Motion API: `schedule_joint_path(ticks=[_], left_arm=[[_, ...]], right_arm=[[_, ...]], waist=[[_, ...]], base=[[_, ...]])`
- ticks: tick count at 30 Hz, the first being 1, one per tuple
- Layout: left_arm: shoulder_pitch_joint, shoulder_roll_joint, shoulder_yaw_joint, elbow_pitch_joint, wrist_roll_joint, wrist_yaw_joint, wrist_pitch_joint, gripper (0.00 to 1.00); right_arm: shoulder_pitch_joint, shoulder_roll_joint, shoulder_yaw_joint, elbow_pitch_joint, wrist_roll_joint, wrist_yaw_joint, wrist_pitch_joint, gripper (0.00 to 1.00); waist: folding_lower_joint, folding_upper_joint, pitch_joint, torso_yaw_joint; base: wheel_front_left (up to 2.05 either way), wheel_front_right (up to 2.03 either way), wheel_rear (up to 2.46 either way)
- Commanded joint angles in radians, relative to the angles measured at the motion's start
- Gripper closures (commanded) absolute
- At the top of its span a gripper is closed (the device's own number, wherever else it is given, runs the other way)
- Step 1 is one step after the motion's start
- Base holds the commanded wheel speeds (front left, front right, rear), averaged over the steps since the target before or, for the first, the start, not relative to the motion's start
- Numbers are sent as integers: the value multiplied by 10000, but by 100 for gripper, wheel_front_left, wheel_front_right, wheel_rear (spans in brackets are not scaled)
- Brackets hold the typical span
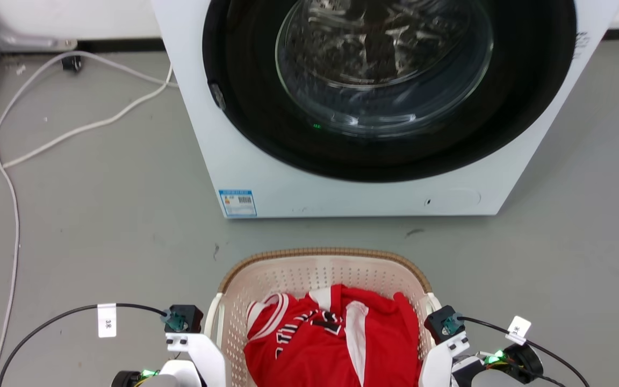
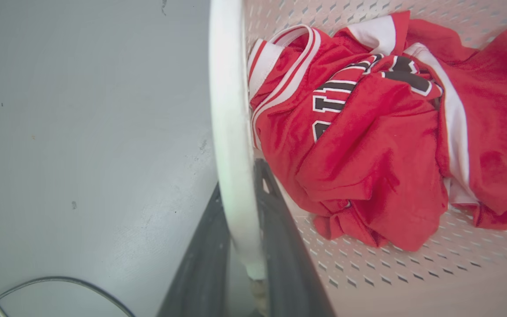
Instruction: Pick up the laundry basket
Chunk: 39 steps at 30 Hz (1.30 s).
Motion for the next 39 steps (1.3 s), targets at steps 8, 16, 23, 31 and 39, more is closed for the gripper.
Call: schedule_joint_path(ticks=[8,16,23,31,39], left_arm=[[370,216,-782,-394,-867,13,910,100],[448,418,-1532,-511,-1410,13,1646,100],[457,470,-2015,-528,-1872,13,2101,100],[542,536,-2447,-444,-2328,13,2356,100],[544,578,-2797,-424,-2700,13,2397,100]], right_arm=[[175,3,729,-41,749,59,703,100],[179,-193,1286,-164,1448,56,1167,100],[-71,-428,1644,-107,1925,47,1363,100],[-88,-530,2123,-151,2358,46,1509,100],[-105,-556,2529,-149,2789,46,1546,100]], waist=[[1,-1,-1000,-197],[1,-1,-1385,-183],[1,-1,-1589,-108],[1,-1,-1717,-86],[1,-1,-1779,-73]], base=[[0,0,0],[0,0,0],[0,0,0],[0,0,0],[0,0,0]])
